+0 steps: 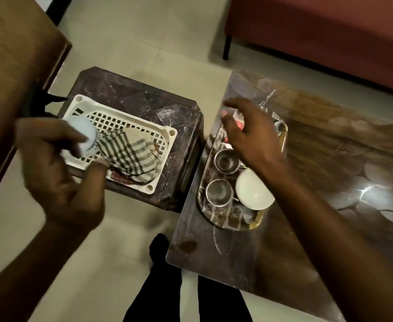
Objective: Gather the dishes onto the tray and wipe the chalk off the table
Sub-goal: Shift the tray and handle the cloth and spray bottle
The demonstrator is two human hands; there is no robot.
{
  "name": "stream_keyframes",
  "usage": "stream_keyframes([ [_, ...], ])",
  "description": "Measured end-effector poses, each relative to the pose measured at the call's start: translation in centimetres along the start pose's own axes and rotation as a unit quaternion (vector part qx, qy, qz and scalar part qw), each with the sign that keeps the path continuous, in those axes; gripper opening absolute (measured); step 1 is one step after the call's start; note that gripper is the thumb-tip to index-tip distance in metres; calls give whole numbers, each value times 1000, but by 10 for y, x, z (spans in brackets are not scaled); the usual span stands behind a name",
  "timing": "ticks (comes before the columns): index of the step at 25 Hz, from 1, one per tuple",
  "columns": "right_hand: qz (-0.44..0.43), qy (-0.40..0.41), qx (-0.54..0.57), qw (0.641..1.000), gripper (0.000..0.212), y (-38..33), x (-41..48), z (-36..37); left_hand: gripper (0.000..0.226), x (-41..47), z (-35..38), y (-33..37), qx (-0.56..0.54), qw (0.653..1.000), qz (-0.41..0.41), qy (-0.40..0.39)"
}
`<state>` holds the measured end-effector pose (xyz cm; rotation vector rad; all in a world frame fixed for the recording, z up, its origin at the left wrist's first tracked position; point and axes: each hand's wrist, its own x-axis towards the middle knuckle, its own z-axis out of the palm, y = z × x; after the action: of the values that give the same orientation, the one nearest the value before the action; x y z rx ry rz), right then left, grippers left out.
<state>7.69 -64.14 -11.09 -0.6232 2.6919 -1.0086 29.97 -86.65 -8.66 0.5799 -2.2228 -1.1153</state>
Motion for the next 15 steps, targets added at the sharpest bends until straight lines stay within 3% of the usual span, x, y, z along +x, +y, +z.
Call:
stream_keyframes([
  [1,21,6,-8,1000,41,20,7,-15,13,-15,21,17,-47,998,2,-32],
  [2,45,9,-16,999,41,38,14,-27,15,-31,42,36,-116,989,-50,-74],
  [3,71,8,-23,997,42,56,21,-37,20,-54,67,55,-156,968,-155,-117],
  [4,93,0,-29,995,43,71,28,-44,25,-77,88,65,-208,928,-279,-129],
  [6,115,-27,-39,992,44,98,42,-51,27,-120,119,65,-251,803,-526,-124],
  [7,120,-43,-44,991,45,110,49,-53,29,-135,130,61,-257,741,-606,-131],
  [9,125,-80,-50,988,44,125,61,-52,38,-153,150,58,-260,672,-682,-125],
  [12,129,-137,-48,981,39,137,78,-44,44,-163,181,51,-270,636,-718,-81],
  [15,141,-149,-8,979,38,149,90,-38,46,-158,206,46,-276,654,-704,-27],
])
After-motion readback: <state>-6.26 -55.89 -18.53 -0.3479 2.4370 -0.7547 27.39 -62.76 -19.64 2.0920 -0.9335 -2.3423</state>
